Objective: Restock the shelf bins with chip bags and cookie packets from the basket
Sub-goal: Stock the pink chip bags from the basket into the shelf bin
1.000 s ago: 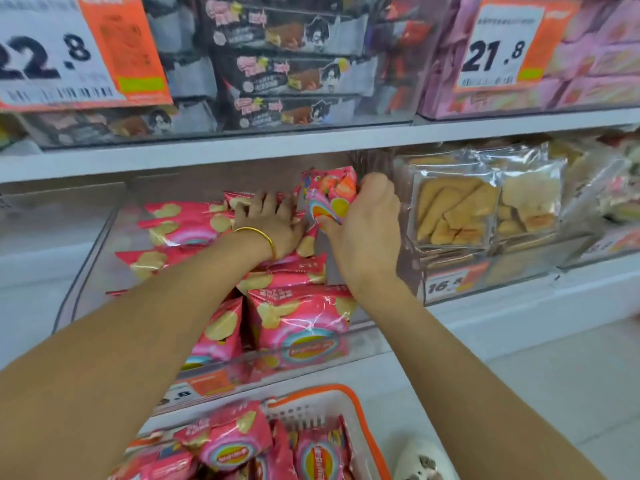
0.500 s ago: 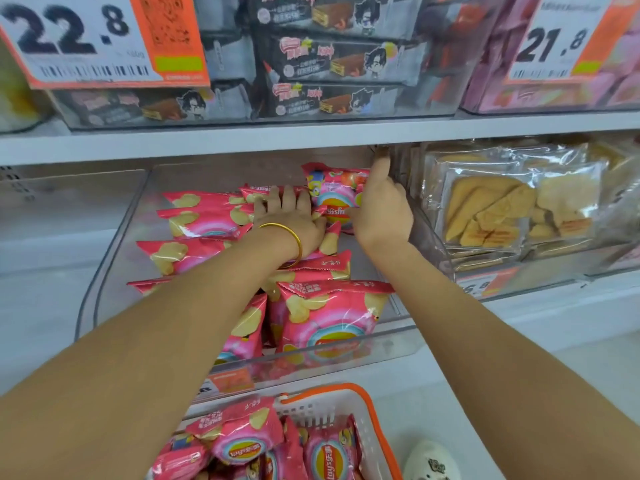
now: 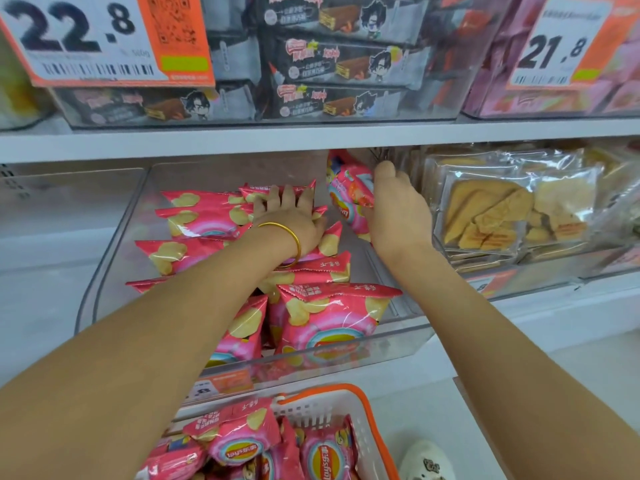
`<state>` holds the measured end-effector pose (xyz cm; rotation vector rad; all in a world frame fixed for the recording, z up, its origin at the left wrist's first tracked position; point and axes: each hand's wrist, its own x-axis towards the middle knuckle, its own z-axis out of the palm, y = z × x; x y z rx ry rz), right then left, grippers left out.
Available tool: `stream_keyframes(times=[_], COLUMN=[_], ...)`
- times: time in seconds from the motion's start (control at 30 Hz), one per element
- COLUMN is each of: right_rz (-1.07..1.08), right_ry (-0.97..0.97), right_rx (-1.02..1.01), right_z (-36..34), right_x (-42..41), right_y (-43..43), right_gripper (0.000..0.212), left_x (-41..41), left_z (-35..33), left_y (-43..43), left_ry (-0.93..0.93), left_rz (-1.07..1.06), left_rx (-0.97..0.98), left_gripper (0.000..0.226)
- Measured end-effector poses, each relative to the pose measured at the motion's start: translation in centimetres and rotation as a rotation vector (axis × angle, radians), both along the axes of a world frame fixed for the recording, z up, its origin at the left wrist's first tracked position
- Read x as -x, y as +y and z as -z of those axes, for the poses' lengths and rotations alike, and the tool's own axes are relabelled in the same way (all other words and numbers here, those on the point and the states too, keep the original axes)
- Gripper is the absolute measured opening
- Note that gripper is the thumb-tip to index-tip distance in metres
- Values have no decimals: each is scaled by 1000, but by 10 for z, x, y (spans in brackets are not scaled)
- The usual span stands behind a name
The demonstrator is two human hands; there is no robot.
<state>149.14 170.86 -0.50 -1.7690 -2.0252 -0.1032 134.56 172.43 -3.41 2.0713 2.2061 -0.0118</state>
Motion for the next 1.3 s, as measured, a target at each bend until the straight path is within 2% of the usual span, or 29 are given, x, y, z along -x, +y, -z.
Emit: stream_keyframes(times=[0.17, 0.3, 0.37, 0.47, 0.53, 0.57, 0.63, 0.7, 0.77, 0.8, 0.87, 0.9, 0.93, 0.97, 1.03, 1.1, 1.17, 1.2, 1.3], right_rz=[-78, -165, -147, -102, -132, -162, -186, -140, -57, -68, -120, -117, -107, -105, -130, -114, -31, 10, 71], right_ry=[102, 287, 484, 893, 1098, 1202, 1319, 1226, 1030, 891, 456, 256, 150, 139, 202, 267, 314, 319, 219], right_rx=[-127, -242, -273, -307, -295, -250, -114, -22, -134, -286, -505, -492, -382, -221, -13, -13, -106, -139, -117], right_z=[-1, 10, 10, 6, 7, 9, 13, 16, 6, -4, -28, -38, -48, -55, -60, -58, -52, -46, -27], right_x=[-28, -53, -62, -69, -69, -68, -65, -66, -72, -76, -84, -86, -85, -83, -79, -75, -67, -61, -40], right_y=[-47, -82, -96, -114, -123, -124, -126, -124, -129, -132, -135, -134, -131, -126, -113, -104, -98, -95, -82], right_gripper=[26, 26, 25, 36, 38, 35, 32, 38, 53, 55, 58, 66, 77, 85, 82, 71, 64, 63, 63], left_x=[-2, -12, -19, -30, -38, -43, -48, -47, -42, -40, -41, -44, -47, -49, -51, -46, -35, -28, -12], left_z=[-15, -30, -37, -46, -53, -57, -61, -65, -69, -70, -75, -79, -83, -86, -90, -86, -74, -65, -40], left_y=[-11, -30, -43, -59, -74, -80, -84, -83, -80, -80, -86, -91, -93, -95, -90, -80, -73, -70, -59], left_ry=[-132, -455, -667, -1138, -1454, -1544, -1597, -1581, -1439, -1310, -1030, -924, -853, -788, -653, -604, -632, -601, -342], left_rz=[74, 166, 178, 109, 121, 156, 213, 167, 155, 203, 392, 493, 587, 670, 761, 734, 621, 575, 498], left_rx=[-183, -265, -222, -57, 108, 169, 177, 86, -34, -92, -240, -319, -387, -438, -500, -521, -554, -586, -673], left_gripper=[60, 43, 46, 79, 69, 59, 46, 50, 55, 55, 59, 63, 65, 65, 65, 70, 69, 61, 29])
